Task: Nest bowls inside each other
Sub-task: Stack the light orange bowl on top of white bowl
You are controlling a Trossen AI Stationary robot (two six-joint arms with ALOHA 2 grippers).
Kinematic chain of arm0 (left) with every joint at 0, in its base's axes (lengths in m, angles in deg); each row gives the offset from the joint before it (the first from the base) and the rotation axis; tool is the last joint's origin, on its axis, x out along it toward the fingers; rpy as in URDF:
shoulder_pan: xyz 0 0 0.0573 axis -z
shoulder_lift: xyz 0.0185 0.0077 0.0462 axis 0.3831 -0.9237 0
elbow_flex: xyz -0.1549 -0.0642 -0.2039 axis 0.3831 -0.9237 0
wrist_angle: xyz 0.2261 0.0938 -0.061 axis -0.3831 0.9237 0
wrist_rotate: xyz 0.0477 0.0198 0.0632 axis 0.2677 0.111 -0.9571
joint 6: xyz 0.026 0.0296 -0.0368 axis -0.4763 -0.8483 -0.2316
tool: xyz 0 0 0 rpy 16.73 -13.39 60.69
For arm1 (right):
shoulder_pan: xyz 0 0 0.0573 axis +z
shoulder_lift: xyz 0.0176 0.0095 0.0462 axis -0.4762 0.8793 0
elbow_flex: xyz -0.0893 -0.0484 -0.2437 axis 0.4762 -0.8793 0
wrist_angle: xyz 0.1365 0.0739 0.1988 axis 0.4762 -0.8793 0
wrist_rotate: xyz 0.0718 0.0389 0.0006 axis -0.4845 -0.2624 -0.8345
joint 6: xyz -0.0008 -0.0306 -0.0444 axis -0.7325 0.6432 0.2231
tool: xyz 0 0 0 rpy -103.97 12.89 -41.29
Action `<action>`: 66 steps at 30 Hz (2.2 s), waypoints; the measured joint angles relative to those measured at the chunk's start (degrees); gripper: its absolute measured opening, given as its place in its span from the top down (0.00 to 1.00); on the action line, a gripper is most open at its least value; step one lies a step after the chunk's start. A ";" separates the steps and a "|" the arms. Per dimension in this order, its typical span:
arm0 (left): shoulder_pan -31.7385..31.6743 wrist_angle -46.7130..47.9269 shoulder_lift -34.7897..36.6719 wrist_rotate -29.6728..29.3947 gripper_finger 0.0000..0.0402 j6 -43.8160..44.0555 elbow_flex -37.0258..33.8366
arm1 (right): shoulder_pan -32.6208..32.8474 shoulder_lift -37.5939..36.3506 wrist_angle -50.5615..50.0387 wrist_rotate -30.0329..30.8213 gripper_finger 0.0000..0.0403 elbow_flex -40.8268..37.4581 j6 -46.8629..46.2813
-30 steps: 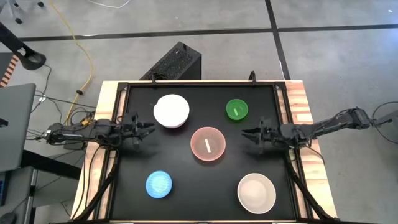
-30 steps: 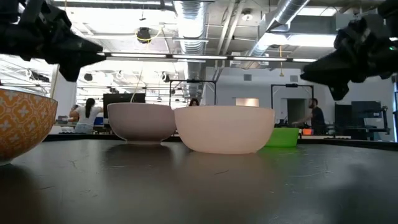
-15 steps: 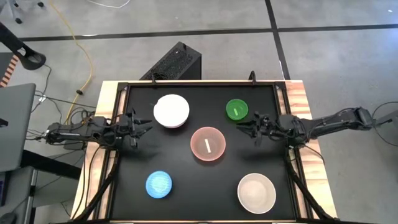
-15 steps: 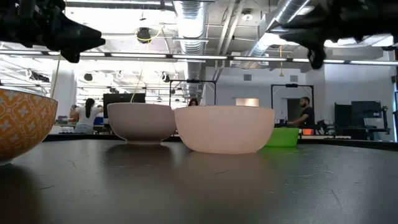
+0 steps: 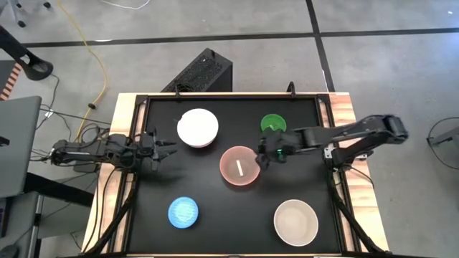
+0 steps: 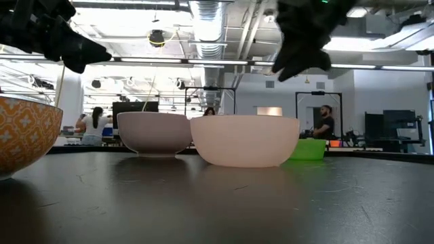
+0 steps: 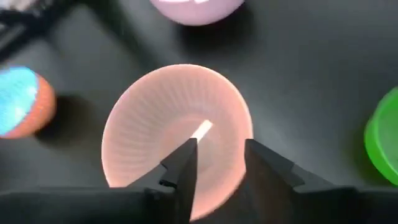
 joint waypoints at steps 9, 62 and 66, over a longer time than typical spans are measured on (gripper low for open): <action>0.00 -0.20 -2.55 0.04 0.68 -0.02 0.00 | -3.94 20.47 -14.67 2.34 0.37 21.21 13.20; 0.00 6.01 -8.52 -18.48 0.68 -1.40 5.26 | -14.68 37.61 -23.27 -20.00 0.98 49.68 32.70; -0.02 6.39 -4.77 -21.87 0.68 1.06 6.34 | -16.41 37.48 -14.35 -16.72 0.98 53.25 31.28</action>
